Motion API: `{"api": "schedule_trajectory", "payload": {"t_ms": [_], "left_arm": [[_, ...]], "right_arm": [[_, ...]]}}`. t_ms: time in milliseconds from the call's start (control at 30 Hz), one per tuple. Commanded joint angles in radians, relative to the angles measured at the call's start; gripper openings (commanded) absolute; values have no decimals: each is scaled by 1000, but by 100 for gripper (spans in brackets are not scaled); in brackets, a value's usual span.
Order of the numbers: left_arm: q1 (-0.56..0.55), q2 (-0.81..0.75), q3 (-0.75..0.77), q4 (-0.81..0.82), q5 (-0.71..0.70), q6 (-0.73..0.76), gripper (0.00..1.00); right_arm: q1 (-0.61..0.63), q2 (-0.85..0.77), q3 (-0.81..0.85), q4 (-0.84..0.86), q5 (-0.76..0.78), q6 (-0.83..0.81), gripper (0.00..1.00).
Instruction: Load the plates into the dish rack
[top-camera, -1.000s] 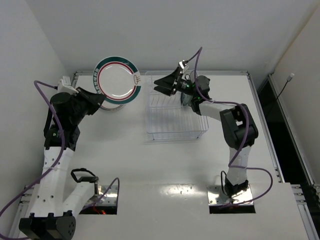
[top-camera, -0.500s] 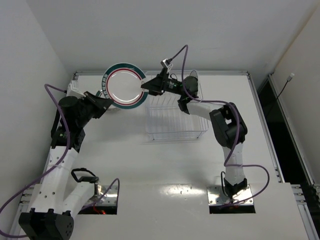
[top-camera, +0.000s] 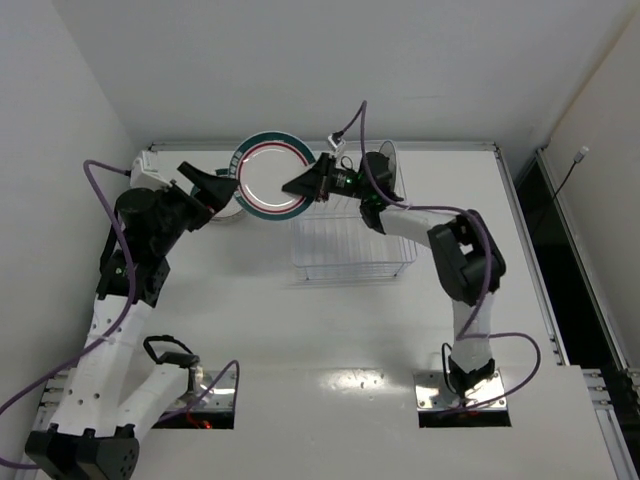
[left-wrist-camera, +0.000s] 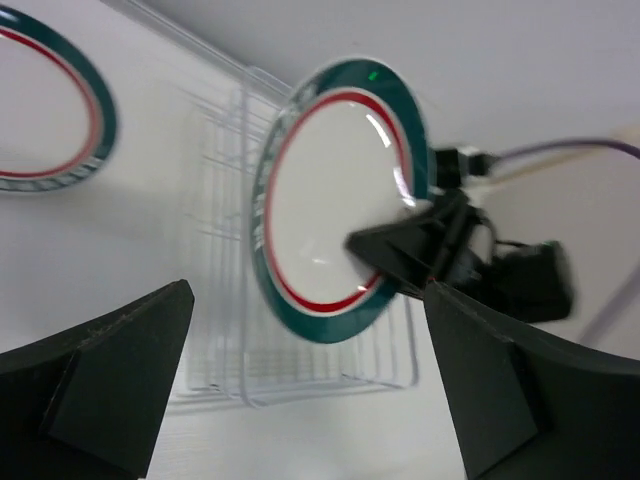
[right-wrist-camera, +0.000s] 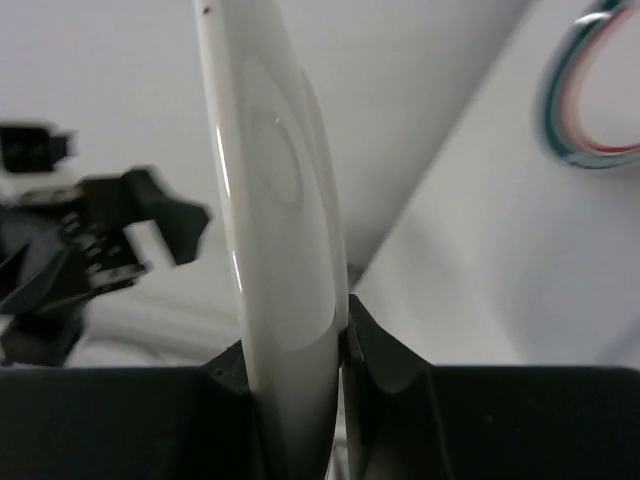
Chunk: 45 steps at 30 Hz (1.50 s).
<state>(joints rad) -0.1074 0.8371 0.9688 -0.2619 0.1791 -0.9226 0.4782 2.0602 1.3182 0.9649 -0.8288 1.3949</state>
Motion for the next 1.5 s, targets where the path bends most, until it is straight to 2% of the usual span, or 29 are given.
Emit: {"api": "schedule_trajectory", "payload": {"t_ms": [0, 33, 67, 100, 133, 233, 333, 433, 500, 667, 833, 1033, 1233, 1367, 1400, 1467], "left_arm": [[5, 28, 125, -193, -211, 167, 100], [5, 37, 139, -223, -296, 198, 100], [5, 37, 139, -247, -337, 227, 100], [14, 48, 139, -275, -372, 272, 100], [14, 57, 139, -284, -429, 287, 100], [34, 57, 75, -284, -498, 312, 100], [34, 57, -19, -249, -510, 323, 100], [34, 48, -122, -163, -436, 370, 100], [34, 60, -162, -152, -411, 395, 100], [34, 80, -173, -152, -420, 429, 100], [25, 89, -173, -161, -420, 429, 100], [25, 108, -173, -161, -420, 429, 100], [25, 126, -173, -152, -411, 429, 100], [25, 135, -173, -152, -411, 429, 100], [25, 135, -173, -152, -411, 429, 100], [25, 145, -173, -152, -411, 429, 100]], "right_arm": [[-30, -333, -4, -488, 306, -487, 0], [-30, -369, 63, -820, 423, -573, 0], [-1, -394, 102, -959, 693, -641, 0], [13, -408, 136, -1071, 824, -705, 0], [25, -417, 194, -1252, 1046, -718, 0], [34, -391, 283, -1437, 1309, -775, 0], [34, -344, 371, -1515, 1491, -861, 0], [34, -226, 507, -1560, 1604, -967, 0], [34, -192, 542, -1560, 1658, -1000, 0], [14, -147, 553, -1496, 1604, -1051, 0], [5, -61, 585, -1514, 1536, -1060, 0], [-15, -41, 527, -1467, 1461, -1051, 0], [-58, 2, 509, -1433, 1306, -1030, 0], [-81, -12, 478, -1419, 1286, -1030, 2], [-93, -3, 487, -1434, 1265, -1030, 3], [-105, 17, 527, -1486, 1232, -1021, 18]]}}
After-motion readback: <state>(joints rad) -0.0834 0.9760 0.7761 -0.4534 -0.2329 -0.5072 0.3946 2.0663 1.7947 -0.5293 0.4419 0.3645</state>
